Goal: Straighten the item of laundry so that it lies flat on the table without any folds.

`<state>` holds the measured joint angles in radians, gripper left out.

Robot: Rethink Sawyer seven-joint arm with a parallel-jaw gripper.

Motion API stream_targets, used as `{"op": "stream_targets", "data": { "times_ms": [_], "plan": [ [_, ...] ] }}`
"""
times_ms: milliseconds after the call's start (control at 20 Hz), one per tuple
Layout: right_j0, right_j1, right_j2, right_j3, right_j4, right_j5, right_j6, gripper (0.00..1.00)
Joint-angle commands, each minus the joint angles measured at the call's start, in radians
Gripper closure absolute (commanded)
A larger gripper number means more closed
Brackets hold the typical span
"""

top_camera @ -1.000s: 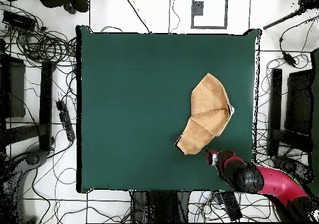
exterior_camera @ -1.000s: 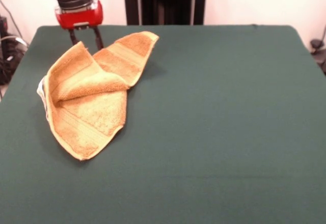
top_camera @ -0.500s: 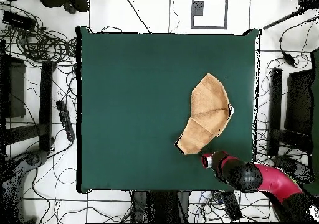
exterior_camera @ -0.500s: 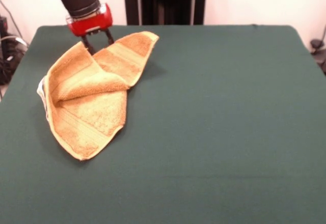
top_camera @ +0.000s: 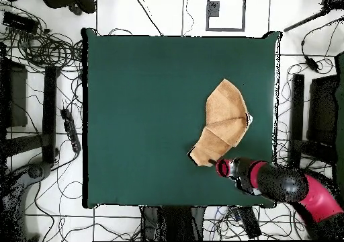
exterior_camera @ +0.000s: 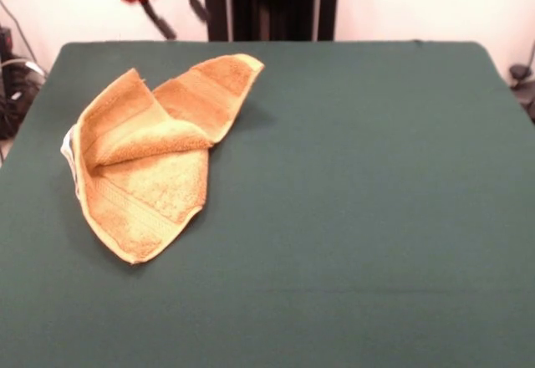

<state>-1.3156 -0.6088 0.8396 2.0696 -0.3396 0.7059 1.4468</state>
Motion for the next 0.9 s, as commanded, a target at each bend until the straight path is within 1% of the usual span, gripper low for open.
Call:
{"op": "stream_targets", "data": {
  "times_ms": [50,150,250,300,400,600,800,900],
  "plan": [
    [-0.021,-0.193,0.306,0.098,0.327,0.303,0.052,0.00],
    [-0.024,-0.242,0.328,0.104,0.396,0.336,0.090,0.00],
    [-0.002,-0.277,0.316,0.107,0.417,0.313,0.121,0.00],
    [0.024,-0.281,0.293,0.107,0.416,0.285,0.141,0.00],
    [0.106,-0.259,0.211,0.093,0.361,0.202,0.159,0.00],
    [0.274,-0.160,0.026,0.044,0.208,0.026,0.189,0.00],
    [0.421,-0.060,-0.139,-0.054,0.086,-0.047,0.214,0.00],
    [0.485,-0.013,-0.210,-0.095,0.054,-0.090,0.242,0.00]
  ]
}}
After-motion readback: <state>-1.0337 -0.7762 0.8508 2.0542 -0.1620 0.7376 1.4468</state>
